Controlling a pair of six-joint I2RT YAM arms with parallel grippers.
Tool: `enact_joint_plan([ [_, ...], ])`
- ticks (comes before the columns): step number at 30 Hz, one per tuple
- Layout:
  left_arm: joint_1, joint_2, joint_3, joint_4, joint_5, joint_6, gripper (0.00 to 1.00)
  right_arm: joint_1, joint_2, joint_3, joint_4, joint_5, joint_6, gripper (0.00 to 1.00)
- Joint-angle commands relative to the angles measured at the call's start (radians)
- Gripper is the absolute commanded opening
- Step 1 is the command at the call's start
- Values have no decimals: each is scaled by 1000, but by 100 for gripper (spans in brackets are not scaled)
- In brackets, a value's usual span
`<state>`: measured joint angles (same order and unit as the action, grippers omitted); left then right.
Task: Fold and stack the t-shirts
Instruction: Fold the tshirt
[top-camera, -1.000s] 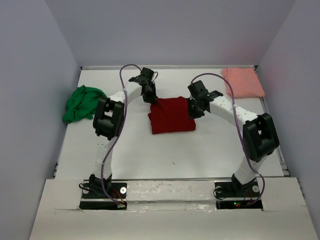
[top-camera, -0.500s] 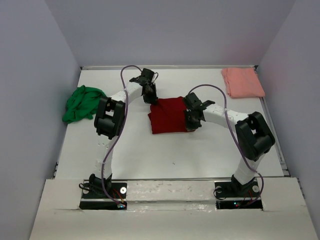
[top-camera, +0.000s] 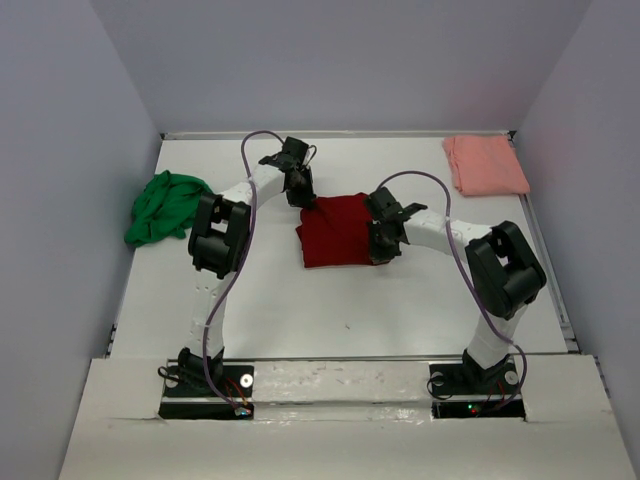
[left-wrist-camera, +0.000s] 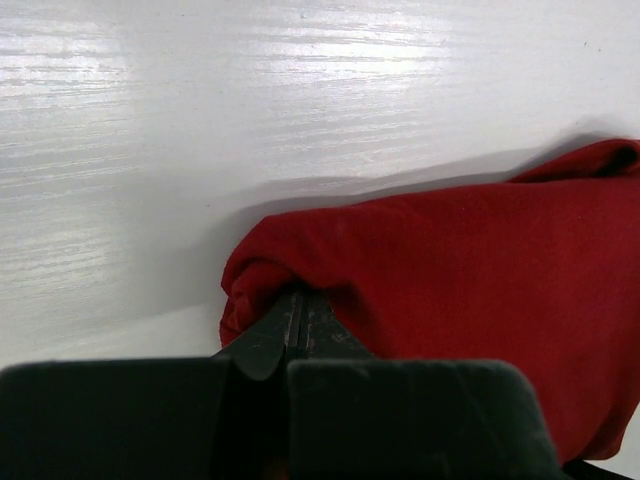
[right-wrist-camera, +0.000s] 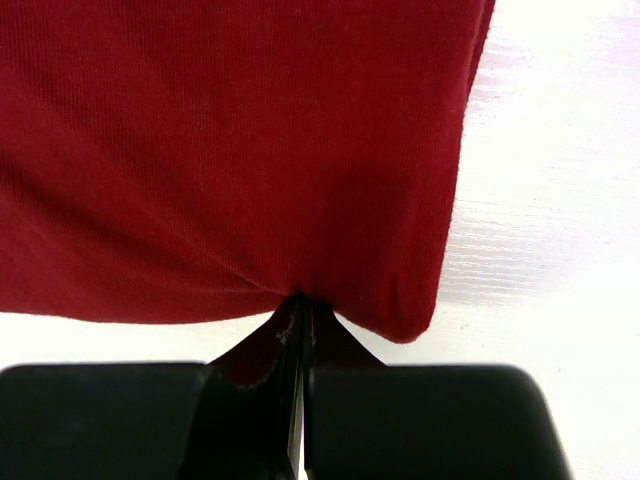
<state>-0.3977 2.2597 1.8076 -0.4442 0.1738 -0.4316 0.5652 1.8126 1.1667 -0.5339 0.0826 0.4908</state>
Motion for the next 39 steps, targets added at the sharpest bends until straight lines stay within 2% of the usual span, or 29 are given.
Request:
enact_joint_plan([
  [1,2,0,-39,-4,0,-2,0,12,5,-24,40,17,6,0],
  [6,-4,-70,-40,-28,-69,-21,0,64,-68,25,-41,97,-1,0],
  [14,-18,-213,-76,-59,-163,-38,0,105,-167,135,-158,134,-12,0],
  [15,-21,-236,-77,-68,-199,-36,0,105,-186,161,-178,123,-26,18],
  [18,-32,-270,-77,-91,-240,-22,0,105,-222,200,-213,140,-53,50],
  [19,-35,-290,-76,-94,-249,-19,0,105,-229,205,-207,143,-69,67],
  [21,-49,-310,-65,-111,-283,-7,0,105,-227,212,-207,169,-101,79],
  [24,-62,-318,-45,-140,-319,5,0,59,-161,232,-206,167,-121,81],
  [28,-70,-347,-75,-137,-269,16,0,13,-98,251,-187,155,-129,79],
  [32,-81,-381,-142,-80,-94,14,0,-85,-67,243,-129,37,-162,80],
  [34,-92,-374,-154,-73,-53,11,0,-168,-67,220,-66,-96,-192,83],
  [36,-99,-367,-157,-67,-43,10,0,-208,-67,211,-35,-176,-215,84],
  [39,-118,-358,-156,-67,-43,10,0,-238,-52,241,-35,-210,-277,85],
])
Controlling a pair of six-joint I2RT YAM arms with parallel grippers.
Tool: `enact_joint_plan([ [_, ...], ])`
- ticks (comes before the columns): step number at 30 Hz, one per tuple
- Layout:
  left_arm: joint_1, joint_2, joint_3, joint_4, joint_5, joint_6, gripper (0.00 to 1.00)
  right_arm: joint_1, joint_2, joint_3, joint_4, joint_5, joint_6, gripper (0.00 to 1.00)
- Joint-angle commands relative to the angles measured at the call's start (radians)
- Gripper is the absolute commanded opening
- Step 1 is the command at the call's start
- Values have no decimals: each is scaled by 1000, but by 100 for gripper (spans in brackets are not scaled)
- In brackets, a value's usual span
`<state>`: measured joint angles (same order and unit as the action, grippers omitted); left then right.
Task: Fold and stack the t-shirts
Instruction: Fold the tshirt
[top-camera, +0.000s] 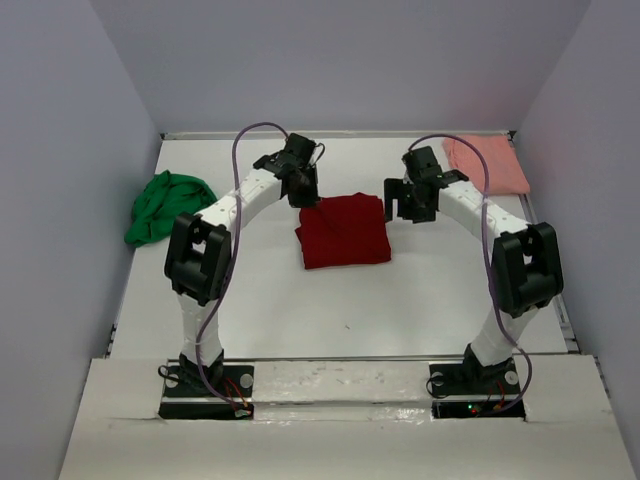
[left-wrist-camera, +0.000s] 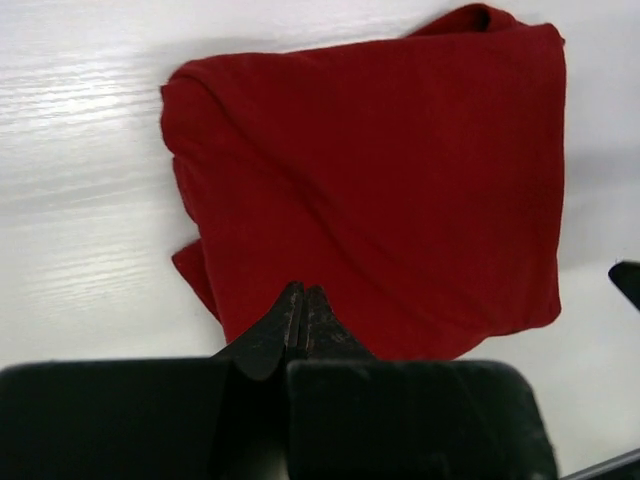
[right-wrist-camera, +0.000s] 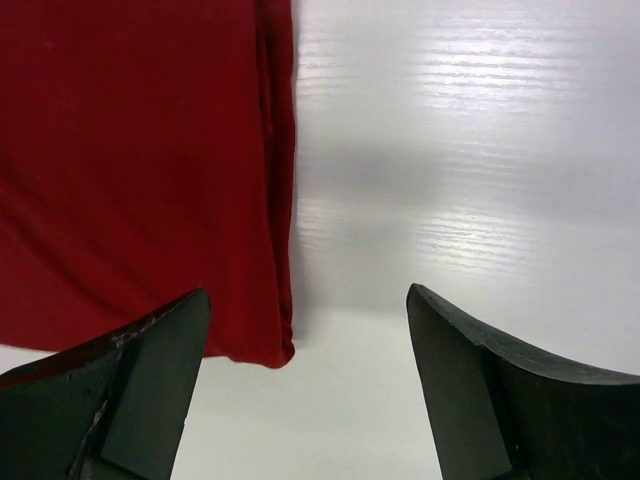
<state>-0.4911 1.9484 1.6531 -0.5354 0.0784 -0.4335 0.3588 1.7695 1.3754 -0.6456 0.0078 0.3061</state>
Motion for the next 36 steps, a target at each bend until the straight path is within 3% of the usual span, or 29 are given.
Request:
enact_joint_plan([
  [1,-27,-43,4,25,54,10,0,-41,13,63,49,-193,-111,85],
  [7,-46,-19,40,-4,95,13,0,-110,63,45,95,-443,-110,84],
  [13,-72,15,76,-26,98,10,0,-164,117,7,132,-554,-91,84],
  [27,-84,58,91,-31,98,10,0,-213,268,13,159,-687,-81,83],
  [36,-86,76,74,-18,100,21,0,-224,375,54,149,-683,-87,82],
])
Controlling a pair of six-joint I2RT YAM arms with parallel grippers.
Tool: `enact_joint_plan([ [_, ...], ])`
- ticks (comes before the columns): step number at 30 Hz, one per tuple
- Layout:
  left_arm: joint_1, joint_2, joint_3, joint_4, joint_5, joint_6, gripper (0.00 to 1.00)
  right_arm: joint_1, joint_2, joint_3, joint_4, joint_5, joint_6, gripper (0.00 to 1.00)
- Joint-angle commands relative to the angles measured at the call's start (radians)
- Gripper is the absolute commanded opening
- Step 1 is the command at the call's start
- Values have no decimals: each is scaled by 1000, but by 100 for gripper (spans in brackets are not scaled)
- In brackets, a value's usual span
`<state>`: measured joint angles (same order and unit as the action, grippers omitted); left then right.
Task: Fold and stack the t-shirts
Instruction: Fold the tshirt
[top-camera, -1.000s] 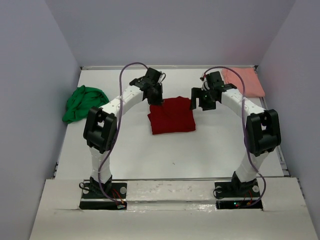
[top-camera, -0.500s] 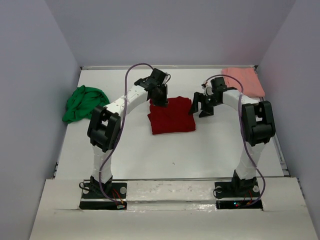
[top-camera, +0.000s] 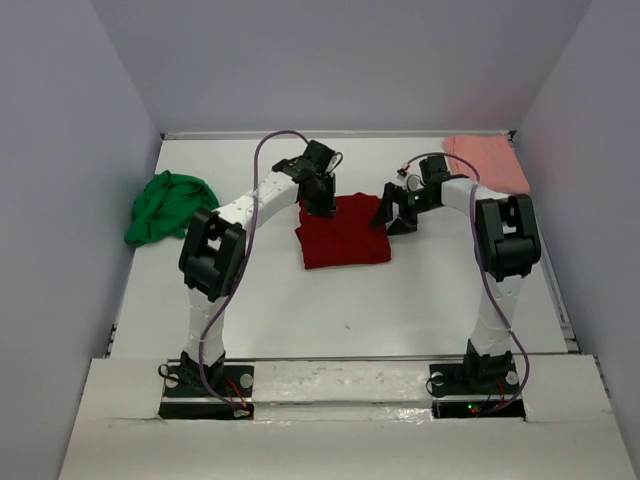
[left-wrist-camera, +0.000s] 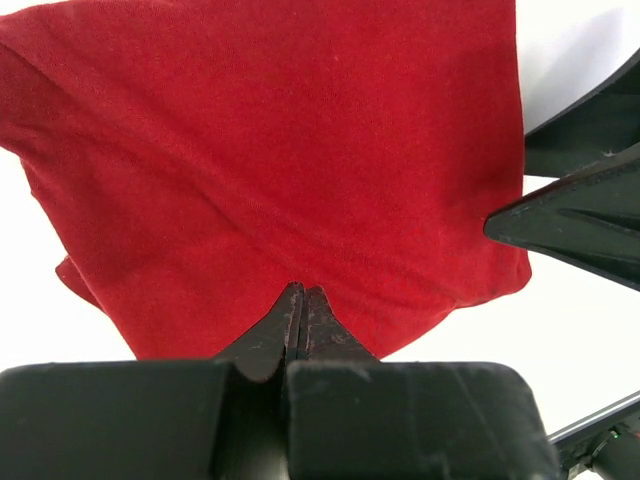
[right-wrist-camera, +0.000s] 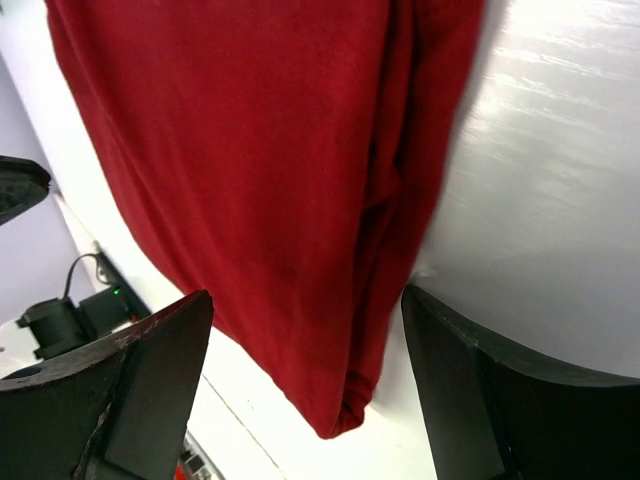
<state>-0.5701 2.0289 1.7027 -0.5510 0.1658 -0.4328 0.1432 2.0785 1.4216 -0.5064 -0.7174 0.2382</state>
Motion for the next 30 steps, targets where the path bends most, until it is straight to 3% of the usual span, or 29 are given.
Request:
enact_joint_plan([
  [1,-5,2,22,-1,12,23,0,-8,71,11,8,55,-16,82],
  [10,-5,36,17,20,32,29,0,-8,176,16,61,7,22,82],
  [24,4,-1,23,14,37,34,0,55,176,-64,120,56,73,82],
  [30,15,-13,21,16,40,35,0,84,150,-86,128,140,110,71],
])
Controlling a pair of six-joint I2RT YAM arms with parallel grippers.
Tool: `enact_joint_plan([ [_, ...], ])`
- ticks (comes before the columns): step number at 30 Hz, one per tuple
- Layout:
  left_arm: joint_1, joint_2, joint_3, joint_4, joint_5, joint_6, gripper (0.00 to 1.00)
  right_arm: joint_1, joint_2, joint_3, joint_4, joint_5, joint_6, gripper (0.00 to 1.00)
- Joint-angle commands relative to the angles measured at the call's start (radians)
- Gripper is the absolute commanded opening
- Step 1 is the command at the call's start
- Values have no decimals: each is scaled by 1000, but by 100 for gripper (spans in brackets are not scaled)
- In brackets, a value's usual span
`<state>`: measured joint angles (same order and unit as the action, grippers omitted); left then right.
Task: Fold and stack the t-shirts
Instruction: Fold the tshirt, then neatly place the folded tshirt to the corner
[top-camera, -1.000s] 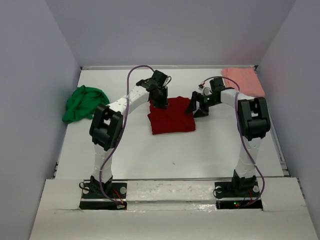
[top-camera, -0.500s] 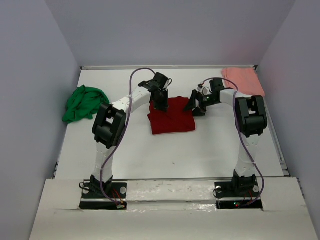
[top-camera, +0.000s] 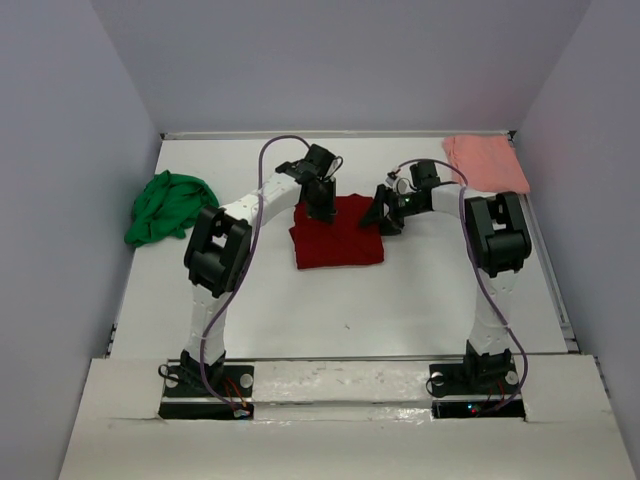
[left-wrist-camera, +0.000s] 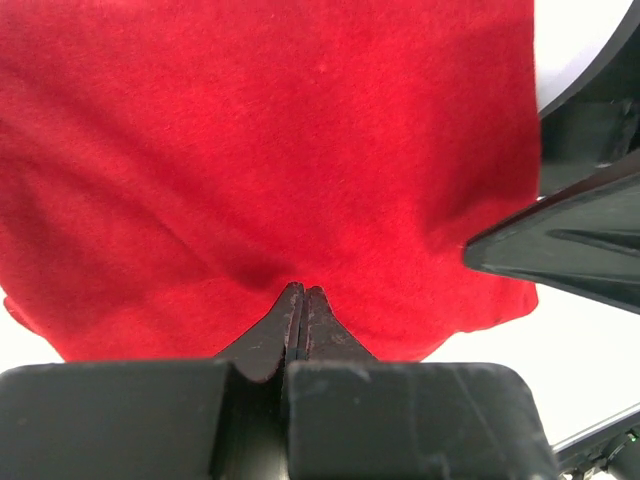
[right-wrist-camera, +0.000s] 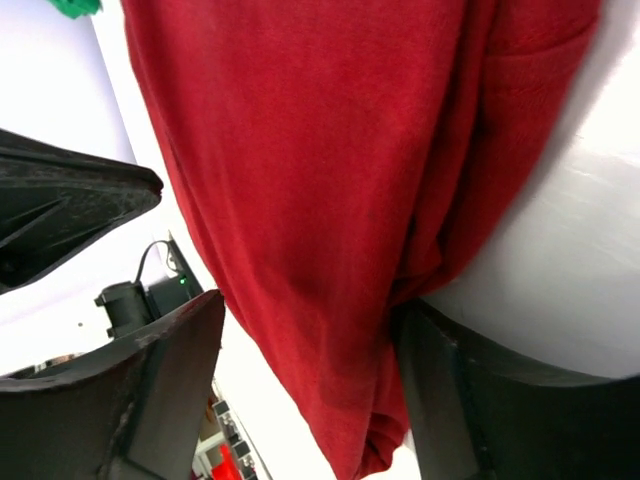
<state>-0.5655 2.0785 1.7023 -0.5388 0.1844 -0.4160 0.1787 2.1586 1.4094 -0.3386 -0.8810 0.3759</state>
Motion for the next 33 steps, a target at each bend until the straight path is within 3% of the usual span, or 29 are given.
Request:
enact_joint_plan([
  [1,12,-64,23,5,21,19,0,48,64,-70,-45,319,-17,66],
  [3,13,-67,26,3,24,20,0,48,35,-69,-45,355,-8,60],
  [4,15,-69,26,3,24,22,0,48,26,-69,-45,378,0,50],
  [9,24,-80,13,7,26,25,0,48,9,-52,-63,410,1,24],
  [17,50,-129,-35,19,27,28,0,48,17,-58,-57,439,9,1],
  [25,61,-173,-69,26,4,28,0,48,-37,-18,-80,497,-11,0],
  [33,59,-189,-107,51,15,20,0,84,-54,182,-250,694,-75,0],
])
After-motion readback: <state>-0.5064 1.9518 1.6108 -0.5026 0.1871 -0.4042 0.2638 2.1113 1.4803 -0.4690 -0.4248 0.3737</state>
